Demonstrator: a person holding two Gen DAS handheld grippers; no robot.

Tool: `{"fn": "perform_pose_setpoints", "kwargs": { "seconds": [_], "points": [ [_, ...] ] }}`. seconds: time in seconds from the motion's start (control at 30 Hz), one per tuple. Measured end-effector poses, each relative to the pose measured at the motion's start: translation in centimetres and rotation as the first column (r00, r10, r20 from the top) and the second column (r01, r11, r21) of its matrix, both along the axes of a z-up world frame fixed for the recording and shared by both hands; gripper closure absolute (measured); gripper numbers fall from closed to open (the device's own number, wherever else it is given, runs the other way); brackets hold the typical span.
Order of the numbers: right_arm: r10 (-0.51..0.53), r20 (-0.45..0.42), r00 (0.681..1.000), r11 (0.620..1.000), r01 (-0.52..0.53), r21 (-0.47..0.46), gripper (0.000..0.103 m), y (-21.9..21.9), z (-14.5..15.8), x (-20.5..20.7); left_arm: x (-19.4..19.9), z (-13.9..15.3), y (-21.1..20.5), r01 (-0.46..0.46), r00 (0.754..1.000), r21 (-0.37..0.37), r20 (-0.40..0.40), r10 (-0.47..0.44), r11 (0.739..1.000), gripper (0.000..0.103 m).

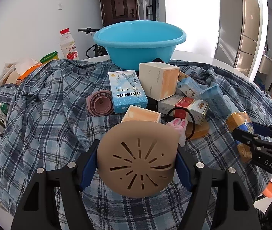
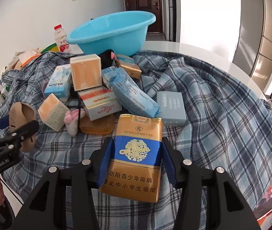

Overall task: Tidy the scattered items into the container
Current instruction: 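Lift the tan lid and gold pack and carry both over the blue basin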

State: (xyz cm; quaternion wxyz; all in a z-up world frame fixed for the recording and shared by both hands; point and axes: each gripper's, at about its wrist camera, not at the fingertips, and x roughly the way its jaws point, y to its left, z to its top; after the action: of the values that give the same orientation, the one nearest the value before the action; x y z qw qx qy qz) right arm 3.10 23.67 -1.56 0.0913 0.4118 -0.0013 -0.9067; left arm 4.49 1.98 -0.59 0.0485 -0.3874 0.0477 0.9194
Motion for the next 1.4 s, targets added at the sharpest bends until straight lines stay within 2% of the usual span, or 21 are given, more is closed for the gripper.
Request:
{"fn": "perform_pose_setpoints", "kwargs": {
  "seconds": [0.2, 0.43, 0.7, 0.83, 0.97, 1.13, 1.4],
  "points": [
    [0.013, -0.048, 0.999, 1.0, -0.013, 0.003, 0.054, -0.2, 1.7, 0.1, -0.3, 0.9, -0.2, -0.004, 1.0, 0.004, -0.014, 0.004, 1.0, 0.029],
    [0.026, -0.06, 0.998, 1.0, -0.027, -0.016, 0.054, -0.3, 2.7, -0.4, -0.9, 3.0, -1.1, -0.032, 0.997, -0.001, -0.067, 0.032, 0.999, 0.029],
    [0.045, -0.13, 0.991, 0.998, -0.049, -0.027, 0.054, -0.7, 5.8, -1.4, -2.6, 5.5, -1.1, -0.037, 0.994, -0.011, -0.107, 0.036, 0.999, 0.029],
    [0.072, -0.175, 0.982, 0.997, -0.075, -0.01, 0.054, -1.5, 8.0, -2.9, -4.3, 7.5, -0.5, -0.021, 0.989, -0.031, -0.15, 0.016, 0.999, 0.029],
    [0.081, -0.227, 0.97, 0.996, -0.084, -0.004, 0.054, -2.1, 10.6, -5.3, -6.3, 10.3, -1.2, 0.002, 0.984, 0.042, -0.179, 0.006, 0.999, 0.029],
    [0.092, -0.278, 0.956, 0.995, -0.1, -0.014, 0.053, -2.7, 13.3, -8.1, -9.0, 13.4, -1.7, -0.024, 0.968, 0.031, -0.248, 0.031, 0.999, 0.028],
    [0.09, -0.329, 0.94, 0.994, -0.105, -0.028, 0.053, -3.6, 16.1, -12.1, -14.7, 15.2, -2.4, -0.068, 0.962, 0.026, -0.262, 0.072, 0.997, 0.028]
  ]
}}
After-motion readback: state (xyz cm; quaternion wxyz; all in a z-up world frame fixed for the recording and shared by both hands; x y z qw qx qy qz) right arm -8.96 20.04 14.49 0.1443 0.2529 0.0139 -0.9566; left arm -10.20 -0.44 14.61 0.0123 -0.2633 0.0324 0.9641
